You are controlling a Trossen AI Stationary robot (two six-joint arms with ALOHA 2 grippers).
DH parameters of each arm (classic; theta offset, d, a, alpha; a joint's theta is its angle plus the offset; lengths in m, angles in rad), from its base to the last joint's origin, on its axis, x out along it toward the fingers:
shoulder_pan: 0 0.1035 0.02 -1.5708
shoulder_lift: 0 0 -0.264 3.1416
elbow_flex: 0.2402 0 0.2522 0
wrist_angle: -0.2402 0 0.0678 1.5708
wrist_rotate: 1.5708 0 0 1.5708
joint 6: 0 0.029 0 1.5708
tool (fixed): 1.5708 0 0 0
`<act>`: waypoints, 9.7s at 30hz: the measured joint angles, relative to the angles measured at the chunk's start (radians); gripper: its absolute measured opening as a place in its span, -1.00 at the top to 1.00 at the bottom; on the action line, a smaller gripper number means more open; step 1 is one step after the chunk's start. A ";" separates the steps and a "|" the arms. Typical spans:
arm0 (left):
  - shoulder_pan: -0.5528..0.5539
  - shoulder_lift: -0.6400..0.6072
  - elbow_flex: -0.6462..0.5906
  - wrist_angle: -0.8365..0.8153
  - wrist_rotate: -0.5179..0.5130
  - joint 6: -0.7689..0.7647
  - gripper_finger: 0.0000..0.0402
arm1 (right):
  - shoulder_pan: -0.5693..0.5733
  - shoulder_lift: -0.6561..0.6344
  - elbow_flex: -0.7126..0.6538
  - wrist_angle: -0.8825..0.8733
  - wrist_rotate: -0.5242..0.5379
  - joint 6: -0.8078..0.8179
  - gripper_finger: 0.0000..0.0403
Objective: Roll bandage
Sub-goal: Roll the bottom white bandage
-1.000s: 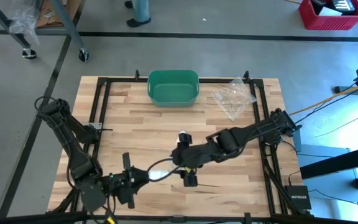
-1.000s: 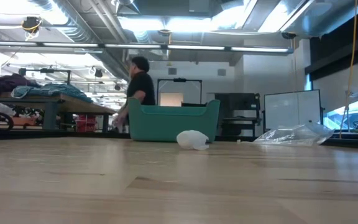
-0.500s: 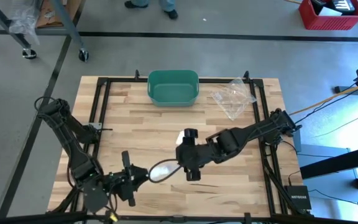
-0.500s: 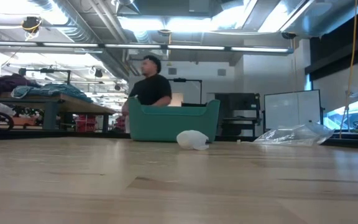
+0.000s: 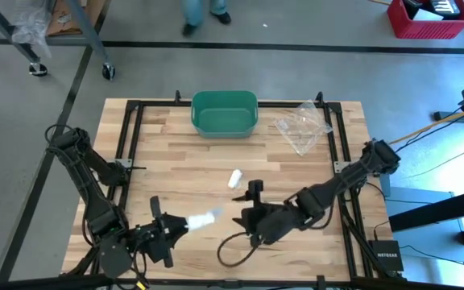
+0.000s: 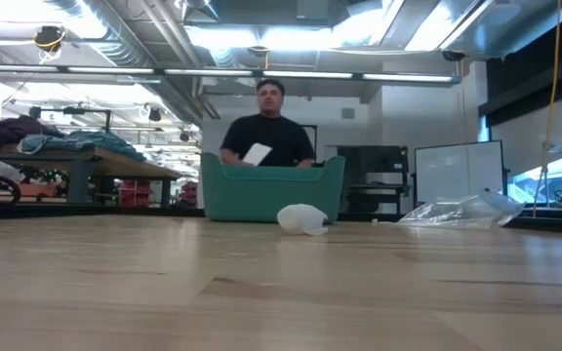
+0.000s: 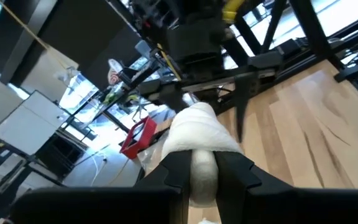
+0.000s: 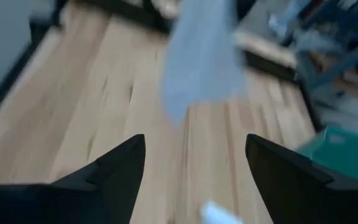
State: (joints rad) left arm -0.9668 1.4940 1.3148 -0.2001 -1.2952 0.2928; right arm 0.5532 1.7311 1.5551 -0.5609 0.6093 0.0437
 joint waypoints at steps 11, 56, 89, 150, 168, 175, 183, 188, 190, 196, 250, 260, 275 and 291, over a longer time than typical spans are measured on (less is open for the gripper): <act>0.017 0.000 0.000 0.001 0.073 0.007 0.80 | -0.127 -0.045 -0.201 0.535 -0.420 -0.157 -0.39; 0.087 0.003 -0.002 0.244 -0.084 0.153 0.80 | -0.060 0.020 -0.203 0.741 -0.235 -0.207 0.96; 0.079 0.076 -0.001 0.027 -0.020 0.222 0.80 | -0.112 0.020 0.001 0.536 -0.131 -0.152 0.43; 0.121 0.079 -0.001 -0.028 0.131 0.332 0.80 | -0.167 0.056 0.000 0.499 -0.576 0.000 -0.33; 0.151 0.079 -0.002 -0.024 0.133 0.030 0.80 | -0.134 0.026 0.002 0.403 -0.524 -0.206 -0.33; 0.151 0.066 0.000 0.002 0.087 0.017 0.80 | -0.118 -0.009 0.002 0.338 -0.367 -0.283 -0.33; 0.150 0.068 0.000 0.006 0.085 0.021 0.80 | -0.114 -0.053 0.002 0.250 -0.332 -0.244 -0.33; 0.152 0.068 0.000 0.007 0.082 0.030 0.80 | -0.099 -0.080 0.001 0.089 -0.296 -0.199 -0.33; 0.152 0.068 0.000 0.008 0.079 0.030 0.80 | -0.088 -0.105 0.001 0.086 -0.248 -0.198 -0.33; 0.150 0.068 0.000 0.009 0.078 0.032 0.80 | -0.080 -0.149 0.003 0.150 -0.237 -0.200 -0.33; 0.034 0.012 -0.002 0.000 0.136 -0.216 0.80 | -0.046 -0.126 -0.386 0.733 -0.228 -0.093 -0.33; 0.039 0.012 -0.002 0.002 0.136 -0.224 0.80 | -0.045 -0.126 -0.386 0.719 -0.228 -0.081 -0.33; 0.050 0.012 -0.002 0.012 0.135 -0.217 0.80 | -0.045 -0.125 -0.386 0.743 -0.228 -0.074 -0.33; 0.031 0.012 0.000 0.157 0.075 -0.075 0.80 | -0.074 -0.016 -0.386 0.953 -0.271 -0.087 -0.33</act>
State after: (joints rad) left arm -0.9359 1.5059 1.3148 -0.0433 -1.2204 0.2181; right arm 0.4787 1.7148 1.1694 0.3922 0.3382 -0.0437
